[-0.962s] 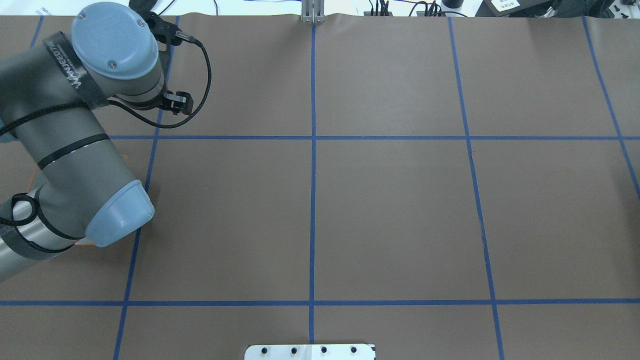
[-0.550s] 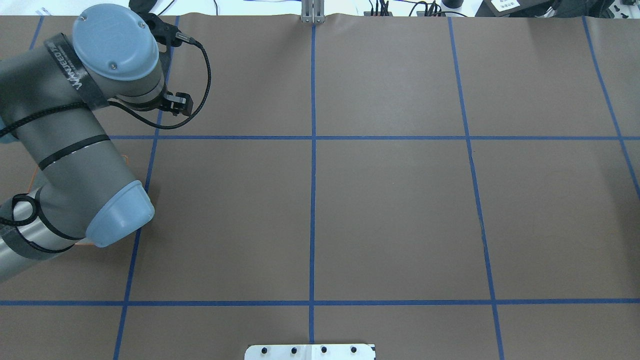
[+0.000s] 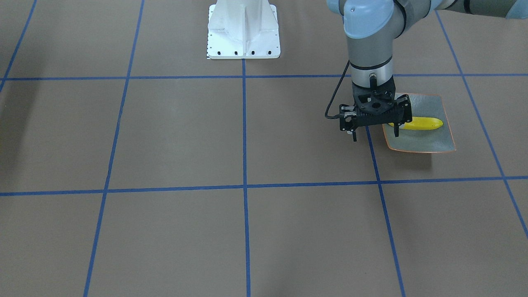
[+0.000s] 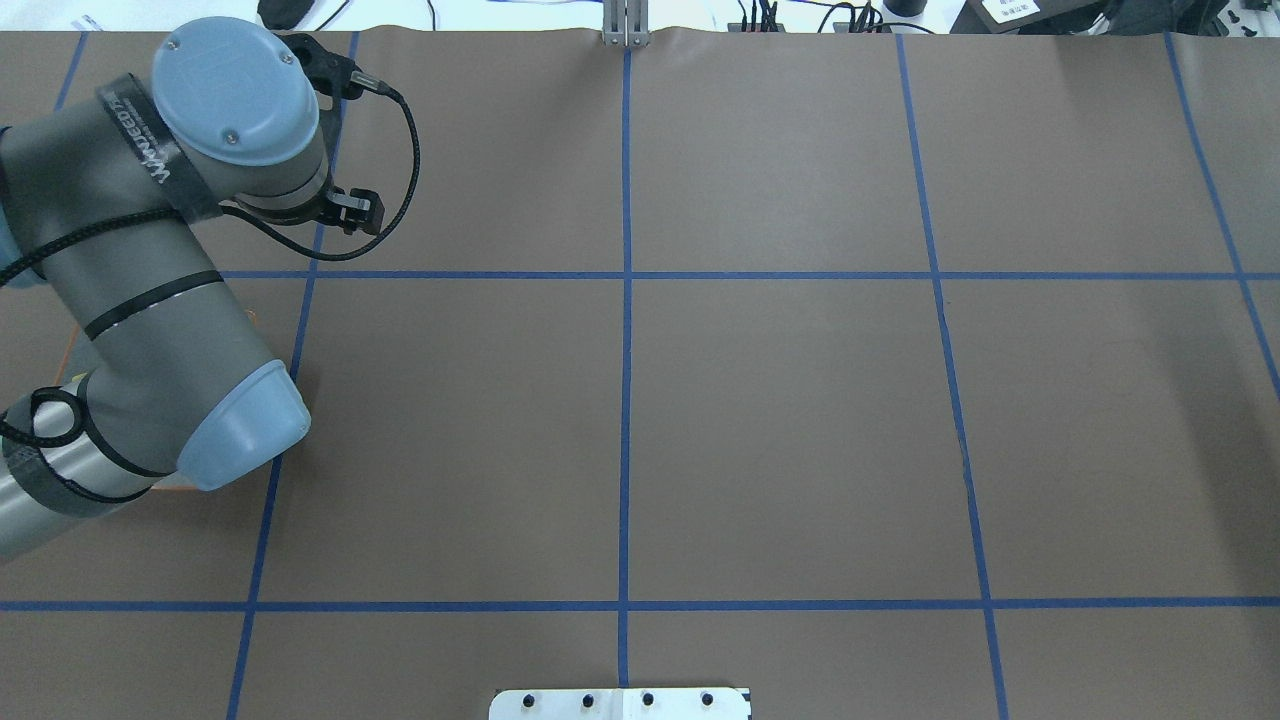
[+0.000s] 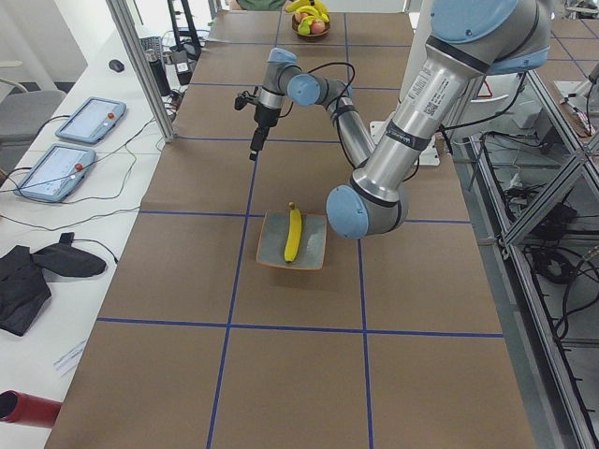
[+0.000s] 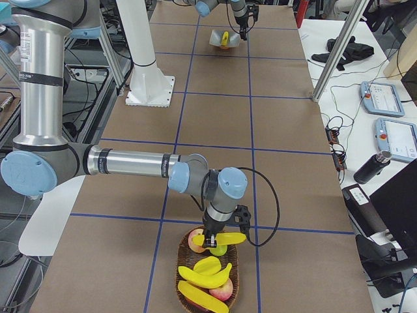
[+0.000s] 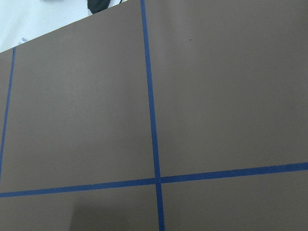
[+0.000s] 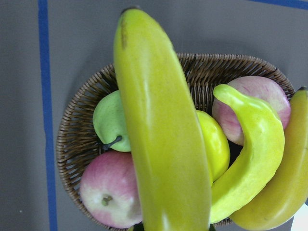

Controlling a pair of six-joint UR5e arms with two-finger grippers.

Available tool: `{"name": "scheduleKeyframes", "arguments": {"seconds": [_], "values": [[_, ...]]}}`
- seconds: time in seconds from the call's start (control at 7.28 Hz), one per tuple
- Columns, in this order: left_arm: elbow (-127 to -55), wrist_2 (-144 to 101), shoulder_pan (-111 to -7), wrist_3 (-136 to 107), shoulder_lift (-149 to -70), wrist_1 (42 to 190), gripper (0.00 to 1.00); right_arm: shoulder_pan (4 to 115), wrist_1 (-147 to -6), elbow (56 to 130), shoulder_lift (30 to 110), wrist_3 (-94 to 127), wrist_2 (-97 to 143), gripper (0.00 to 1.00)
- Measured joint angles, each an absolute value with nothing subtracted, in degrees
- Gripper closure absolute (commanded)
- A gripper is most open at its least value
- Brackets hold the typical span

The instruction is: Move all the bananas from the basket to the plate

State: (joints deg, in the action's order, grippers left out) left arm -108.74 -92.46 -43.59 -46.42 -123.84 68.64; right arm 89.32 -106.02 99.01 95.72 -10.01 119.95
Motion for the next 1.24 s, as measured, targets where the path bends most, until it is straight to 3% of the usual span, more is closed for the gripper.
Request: {"name": "scheduleKeyframes", "arguments": {"seconds": [0.27,0.69,1.24], "values": [[-108.4,-92.5,-43.6,-46.3,-123.8,69.2,0.00,91.1,-109.7,103.3,94.0,-11.0,119.9,1.00],[-108.0,-93.1,-43.6,-46.7,-123.9,71.7,0.00,89.4,-121.1,104.9,78.6,-10.5,120.6,1.00],[-101.0,-96.8,-43.7,-59.9,-124.3,88.9,0.00,72.1,-120.3,105.5,61.0,13.5,122.8,1.00]]}}
